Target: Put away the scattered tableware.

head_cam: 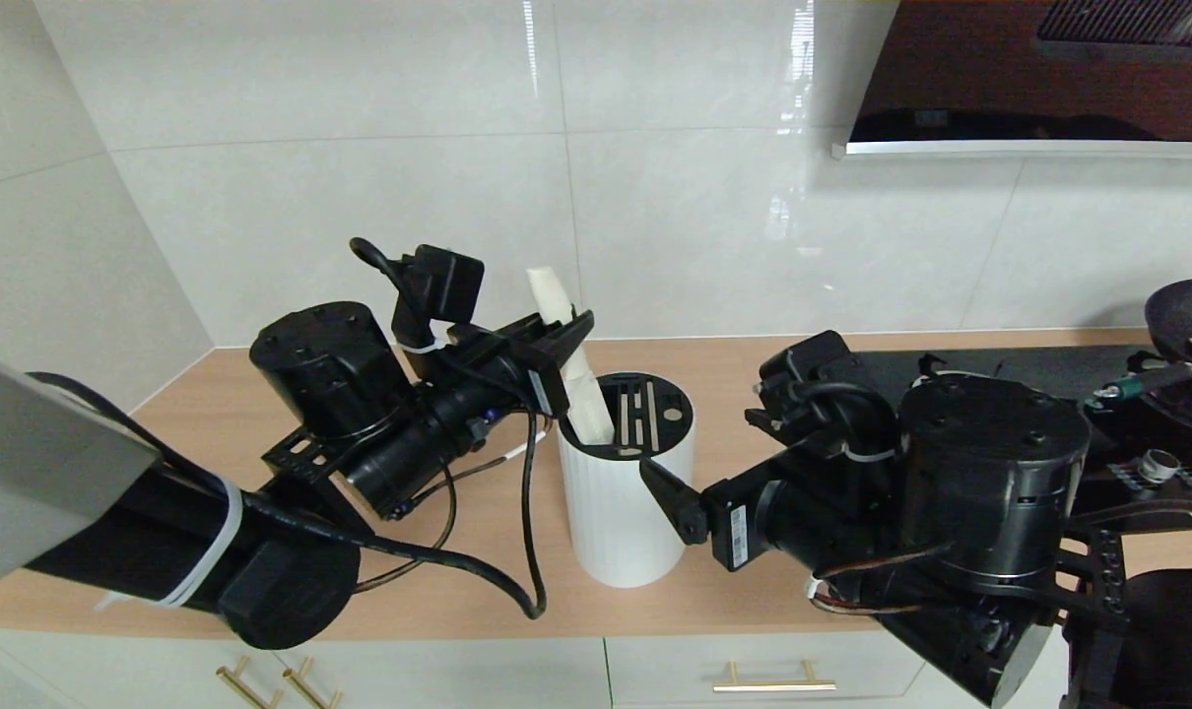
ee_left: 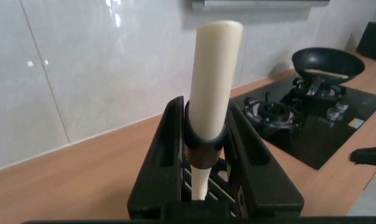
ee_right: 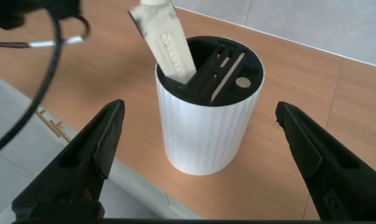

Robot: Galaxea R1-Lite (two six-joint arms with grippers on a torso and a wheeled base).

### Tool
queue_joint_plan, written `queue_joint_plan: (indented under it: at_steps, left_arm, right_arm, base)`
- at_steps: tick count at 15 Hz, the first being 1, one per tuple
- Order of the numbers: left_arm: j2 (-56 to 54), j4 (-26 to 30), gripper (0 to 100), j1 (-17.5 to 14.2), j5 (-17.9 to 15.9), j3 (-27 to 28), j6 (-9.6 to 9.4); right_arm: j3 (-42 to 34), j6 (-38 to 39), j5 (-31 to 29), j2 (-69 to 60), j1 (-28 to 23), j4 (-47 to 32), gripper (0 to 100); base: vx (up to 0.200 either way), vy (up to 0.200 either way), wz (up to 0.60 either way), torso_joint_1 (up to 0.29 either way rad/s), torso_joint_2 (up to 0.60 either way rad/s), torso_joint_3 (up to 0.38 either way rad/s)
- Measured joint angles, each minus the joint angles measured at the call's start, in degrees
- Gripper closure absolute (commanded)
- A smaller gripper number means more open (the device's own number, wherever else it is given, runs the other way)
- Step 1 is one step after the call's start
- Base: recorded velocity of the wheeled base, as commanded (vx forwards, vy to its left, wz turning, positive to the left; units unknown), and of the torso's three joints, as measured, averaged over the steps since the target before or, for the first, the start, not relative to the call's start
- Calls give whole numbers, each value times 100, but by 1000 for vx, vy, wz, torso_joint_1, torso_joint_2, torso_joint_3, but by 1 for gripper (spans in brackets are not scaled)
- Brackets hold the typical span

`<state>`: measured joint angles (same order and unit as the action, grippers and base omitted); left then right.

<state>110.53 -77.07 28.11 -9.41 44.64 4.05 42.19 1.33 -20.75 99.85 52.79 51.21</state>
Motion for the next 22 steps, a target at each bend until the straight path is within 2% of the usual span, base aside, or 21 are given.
queue_joint_plan:
  at_steps: [3,12,13,16,18,20,22]
  left_arm:
    - [230,-1,100,39,16,48,-46]
    - [768,-110,100,160,126,108,-17]
    - [788,-110,0,157,158,106,-13]
    - [800,-146,0,160,197,94,-13]
    - [763,-417,0,160,205,52,-30]
    - [631,-786,0,165,372,6,-49]
    - [336,-866,0,168,545,-24,-39]
  right_arm:
    - [4,0,0,12,-28,0,0]
    - [9,-2,1,41,-45,0,0]
    - [9,0,0,41,-45,0,0]
    - [9,0,1,39,-44,2,0]
    - [2,0,1,41,-41,7,0]
    - [-2,0,0,34,-50,51,0]
    - [2,0,1,10,-139,262,0]
  base:
    - [0,0,0,0,0,0]
    - [0,0,0,0,0,0]
    - [0,0,0,0,0,0]
    - [0,0,0,0,0,0]
    - [0,0,0,0,0,0]
    - [0,0,0,0,0,0]
    - [0,0,0,0,0,0]
